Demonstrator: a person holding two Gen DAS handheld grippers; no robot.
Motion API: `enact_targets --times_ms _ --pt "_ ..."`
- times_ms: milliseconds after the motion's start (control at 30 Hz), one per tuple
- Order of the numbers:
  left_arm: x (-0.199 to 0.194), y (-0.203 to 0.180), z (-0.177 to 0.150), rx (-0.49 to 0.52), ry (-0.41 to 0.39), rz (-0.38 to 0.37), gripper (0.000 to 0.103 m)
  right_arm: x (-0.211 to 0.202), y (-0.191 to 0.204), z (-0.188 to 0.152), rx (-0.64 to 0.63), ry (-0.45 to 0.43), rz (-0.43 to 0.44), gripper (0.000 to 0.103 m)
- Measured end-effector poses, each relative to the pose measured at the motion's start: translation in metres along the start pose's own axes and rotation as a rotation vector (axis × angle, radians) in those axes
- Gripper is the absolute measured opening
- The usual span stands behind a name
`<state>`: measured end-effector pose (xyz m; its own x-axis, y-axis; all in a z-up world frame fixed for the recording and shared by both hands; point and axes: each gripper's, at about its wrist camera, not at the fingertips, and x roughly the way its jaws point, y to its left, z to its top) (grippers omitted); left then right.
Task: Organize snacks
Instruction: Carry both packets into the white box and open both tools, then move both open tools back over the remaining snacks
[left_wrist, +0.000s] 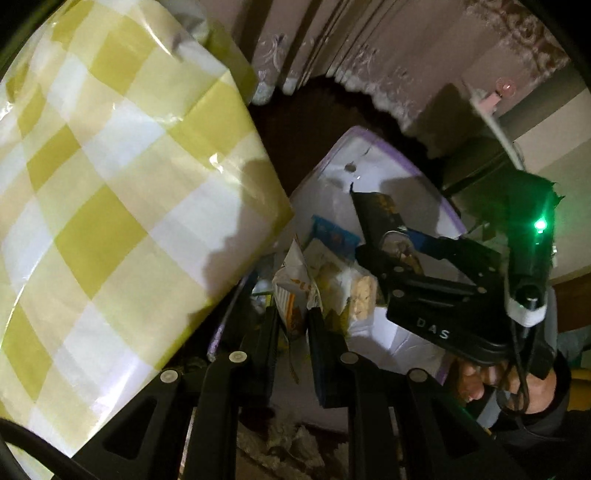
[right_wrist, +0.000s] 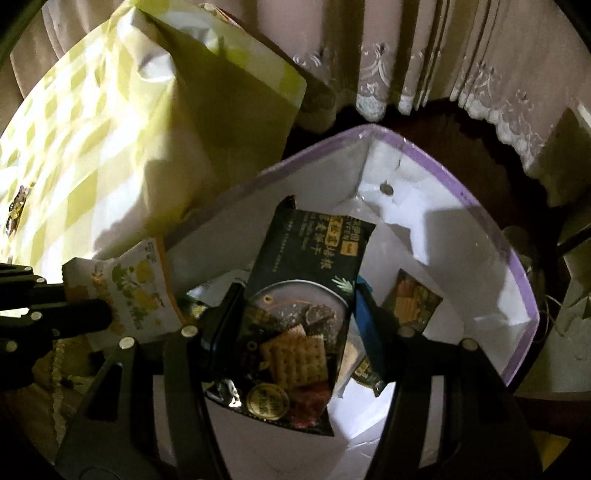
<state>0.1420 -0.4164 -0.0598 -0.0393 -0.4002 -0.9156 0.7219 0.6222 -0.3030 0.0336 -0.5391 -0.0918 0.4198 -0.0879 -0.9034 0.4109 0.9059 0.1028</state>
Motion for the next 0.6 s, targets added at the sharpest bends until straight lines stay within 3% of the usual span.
enact_targets --times_ms 133,200,267,600 --pt "0.002 0.009 -0.001 -0.025 0.010 -0.001 0.019 0.000 -0.001 -0.002 0.013 0.006 0.010 0.063" --pt "0.000 0.011 -0.001 -0.034 0.003 0.001 0.027 -0.003 0.002 -0.003 0.008 0.008 0.009 0.063" --pt "-0.003 0.012 -0.002 -0.039 -0.013 0.008 0.043 -0.006 0.005 -0.003 0.005 0.006 0.014 0.066" --pt "-0.048 0.043 -0.015 -0.116 -0.145 0.036 0.047 -0.024 0.040 0.008 -0.058 -0.018 0.047 0.070"
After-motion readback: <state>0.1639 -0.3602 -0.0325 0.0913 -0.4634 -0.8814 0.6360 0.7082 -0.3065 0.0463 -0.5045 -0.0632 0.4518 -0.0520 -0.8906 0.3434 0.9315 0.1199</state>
